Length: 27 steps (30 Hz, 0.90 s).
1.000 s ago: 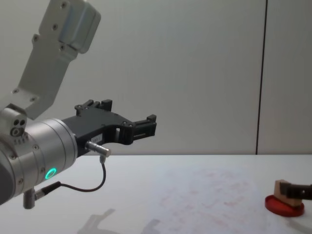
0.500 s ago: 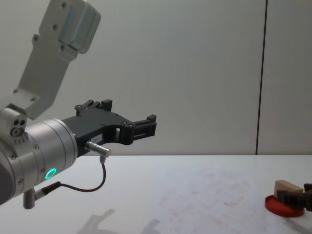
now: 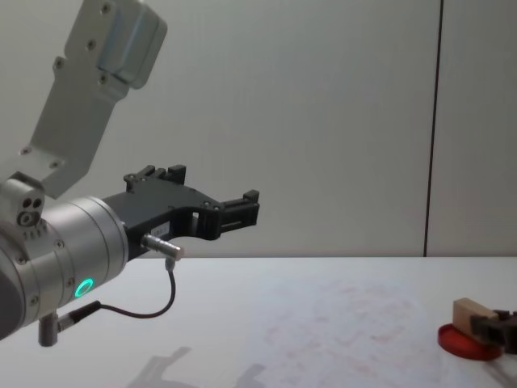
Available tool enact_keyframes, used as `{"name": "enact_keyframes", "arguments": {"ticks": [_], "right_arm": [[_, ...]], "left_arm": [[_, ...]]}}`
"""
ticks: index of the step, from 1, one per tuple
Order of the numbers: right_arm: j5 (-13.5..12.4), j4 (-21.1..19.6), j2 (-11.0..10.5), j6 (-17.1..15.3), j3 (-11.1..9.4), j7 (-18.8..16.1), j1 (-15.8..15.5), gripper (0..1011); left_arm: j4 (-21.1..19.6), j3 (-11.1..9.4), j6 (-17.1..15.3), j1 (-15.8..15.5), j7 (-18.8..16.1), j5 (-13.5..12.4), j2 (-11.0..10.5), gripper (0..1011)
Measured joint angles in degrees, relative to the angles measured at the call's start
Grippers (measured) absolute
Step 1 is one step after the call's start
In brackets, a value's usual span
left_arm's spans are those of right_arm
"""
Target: Use the one hand to pick up the stamp and affix it onto the A4 paper.
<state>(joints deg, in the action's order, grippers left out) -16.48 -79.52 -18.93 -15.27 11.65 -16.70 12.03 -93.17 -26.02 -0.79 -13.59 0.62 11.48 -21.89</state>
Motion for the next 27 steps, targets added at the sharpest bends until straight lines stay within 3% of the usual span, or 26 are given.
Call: {"name": "enact_keyframes", "arguments": {"ticks": [5, 18, 27], "right_arm": [[0.1, 0.1, 0.0, 0.5, 0.0, 0.2, -0.1, 213], [0.6, -1.5, -0.2, 3.9, 0.1, 0.2, -0.7, 216], [1.1, -4.6, 0.2, 4.9, 1.0, -2.4, -1.1, 214]], "left_arm": [[0.0, 0.0, 0.0, 0.0, 0.0, 0.0, 0.0, 993], [0.0, 0.0, 0.0, 0.0, 0.0, 0.0, 0.0, 993], [0.0, 0.0, 0.0, 0.0, 0.0, 0.0, 0.0, 993]]}}
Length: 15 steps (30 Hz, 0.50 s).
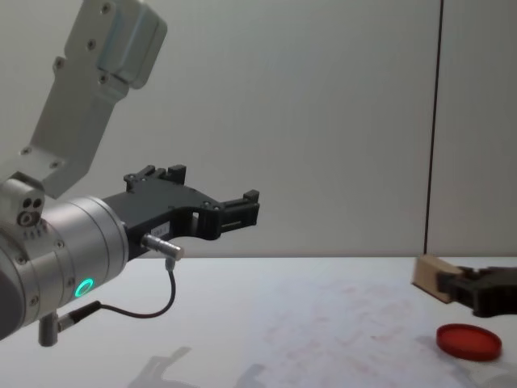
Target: Use the one hand to pick up the stamp and affix it onto the A4 paper.
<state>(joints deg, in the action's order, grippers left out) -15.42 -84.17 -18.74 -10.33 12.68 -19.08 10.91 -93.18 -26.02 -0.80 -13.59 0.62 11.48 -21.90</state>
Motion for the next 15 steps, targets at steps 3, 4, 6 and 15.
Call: {"name": "enact_keyframes", "arguments": {"ticks": [3, 4, 6, 15], "right_arm": [[0.3, -0.8, 0.4, -0.4, 0.6, -1.0, 0.0, 214], [0.5, -1.2, 0.6, -0.7, 0.9, -1.5, 0.0, 214], [0.9, -1.6, 0.9, -1.2, 1.4, -2.1, 0.0, 214], [2.4, -1.9, 2.1, -2.9, 3.0, -3.6, 0.1, 214]], "left_arm": [[0.0, 0.0, 0.0, 0.0, 0.0, 0.0, 0.0, 993], [0.0, 0.0, 0.0, 0.0, 0.0, 0.0, 0.0, 993], [0.0, 0.0, 0.0, 0.0, 0.0, 0.0, 0.0, 993], [0.0, 0.0, 0.0, 0.0, 0.0, 0.0, 0.0, 993]]}}
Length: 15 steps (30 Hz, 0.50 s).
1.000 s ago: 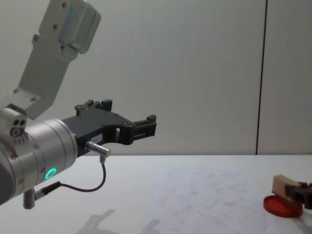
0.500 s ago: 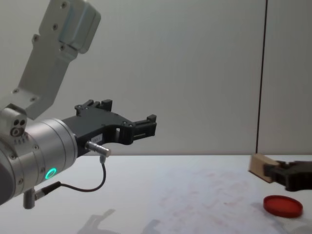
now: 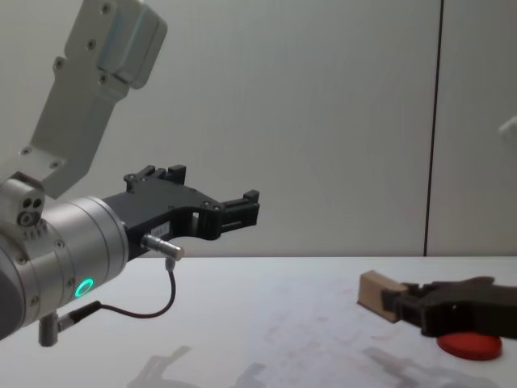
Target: Use the one hand to pick up the stamp and affix it onto the A4 paper.
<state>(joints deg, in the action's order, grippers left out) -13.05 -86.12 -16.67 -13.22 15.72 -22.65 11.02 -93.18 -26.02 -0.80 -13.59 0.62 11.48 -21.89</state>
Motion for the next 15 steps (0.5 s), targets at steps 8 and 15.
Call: {"name": "enact_keyframes", "arguments": {"ticks": [8, 15], "right_arm": [[2.1, 1.2, 1.1, -0.8, 1.5, -0.3, 0.3, 216], [3.3, 2.0, 1.6, -0.9, 2.1, -0.2, 0.5, 214]], "left_arm": [[0.0, 0.0, 0.0, 0.0, 0.0, 0.0, 0.0, 993], [0.0, 0.0, 0.0, 0.0, 0.0, 0.0, 0.0, 993]]}}
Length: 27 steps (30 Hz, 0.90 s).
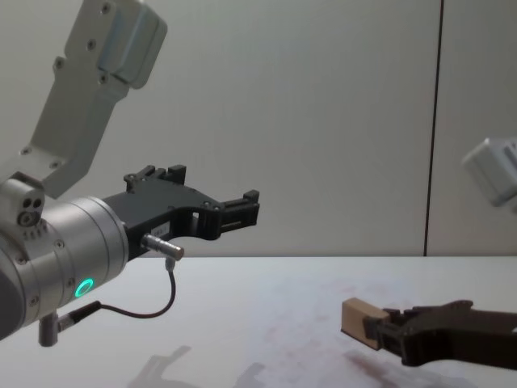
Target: Use the one hand to pick up the stamp and affix it onto the A4 paper.
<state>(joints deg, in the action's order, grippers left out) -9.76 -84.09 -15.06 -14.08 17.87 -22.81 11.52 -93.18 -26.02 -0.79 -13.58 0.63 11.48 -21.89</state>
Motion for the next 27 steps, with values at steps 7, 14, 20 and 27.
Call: {"name": "enact_keyframes", "arguments": {"ticks": [7, 14, 20, 27], "right_arm": [[1.1, 0.9, 0.3, 0.0, 0.5, 0.2, 0.1, 216], [2.0, 1.5, 0.4, -0.1, 0.9, 0.2, 0.2, 216], [2.7, 2.1, 0.5, -0.5, 1.1, -0.1, 0.3, 214], [3.1, 2.7, 0.6, -1.0, 1.1, -0.5, 0.9, 216]], "left_arm": [[0.0, 0.0, 0.0, 0.0, 0.0, 0.0, 0.0, 993], [0.0, 0.0, 0.0, 0.0, 0.0, 0.0, 0.0, 993], [0.0, 0.0, 0.0, 0.0, 0.0, 0.0, 0.0, 993], [0.0, 0.0, 0.0, 0.0, 0.0, 0.0, 0.0, 993]]}}
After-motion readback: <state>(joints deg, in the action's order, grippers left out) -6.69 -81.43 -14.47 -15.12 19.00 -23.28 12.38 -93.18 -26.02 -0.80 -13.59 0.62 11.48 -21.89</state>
